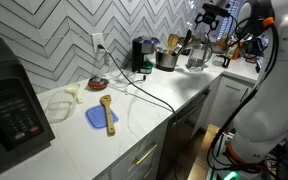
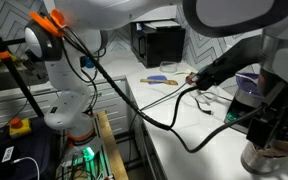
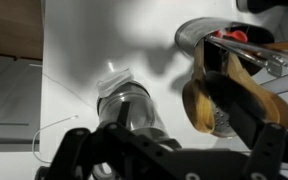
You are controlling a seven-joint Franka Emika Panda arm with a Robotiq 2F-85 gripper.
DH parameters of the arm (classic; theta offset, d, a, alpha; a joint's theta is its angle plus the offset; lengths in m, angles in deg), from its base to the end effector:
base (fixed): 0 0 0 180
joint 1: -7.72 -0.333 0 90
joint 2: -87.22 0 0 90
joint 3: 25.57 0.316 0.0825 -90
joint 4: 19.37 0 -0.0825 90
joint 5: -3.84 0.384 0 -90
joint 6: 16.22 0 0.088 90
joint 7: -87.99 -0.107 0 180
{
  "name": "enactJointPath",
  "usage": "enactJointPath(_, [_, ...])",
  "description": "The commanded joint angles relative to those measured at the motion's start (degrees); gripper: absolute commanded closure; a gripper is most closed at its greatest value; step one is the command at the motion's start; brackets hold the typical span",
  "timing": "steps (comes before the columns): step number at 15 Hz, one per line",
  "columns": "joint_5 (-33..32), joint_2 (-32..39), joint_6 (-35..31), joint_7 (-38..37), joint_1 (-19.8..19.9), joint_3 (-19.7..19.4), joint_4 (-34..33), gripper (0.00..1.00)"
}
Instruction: Remove the wooden ladle from the holder and put it on the counter.
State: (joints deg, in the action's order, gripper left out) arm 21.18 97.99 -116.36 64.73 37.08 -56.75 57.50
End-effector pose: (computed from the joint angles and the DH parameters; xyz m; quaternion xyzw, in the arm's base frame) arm 0.3602 -0.5089 0.6574 -0.7359 0.6582 -0.1473 0.0593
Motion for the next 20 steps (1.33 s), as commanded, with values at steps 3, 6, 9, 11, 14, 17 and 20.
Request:
enactJointPath(3, [2.1, 8.0, 0.1, -8.5, 5.2, 1.5, -9.8, 0.00])
enactJointPath(6, [4.0, 10.0, 0.3, -9.7, 6.6, 4.0, -12.9, 0.02])
enactJointPath(9, [2.7, 11.6, 0.1, -9.5, 5.3, 3.6, -14.5, 0.06])
enactJointPath(11, [1.5, 12.4, 0.9, -8.1, 5.6, 3.4, -15.1, 0.02])
enactJointPath(14, [1.5, 11.5, 0.3, -7.7, 4.9, 3.5, -13.6, 0.01])
enactJointPath(17, [1.5, 11.6, 0.9, -6.1, 5.5, 3.4, -13.7, 0.01])
enactJointPath(20, [0.4, 12.6, 1.7, -6.9, 5.1, 3.2, -14.5, 0.00])
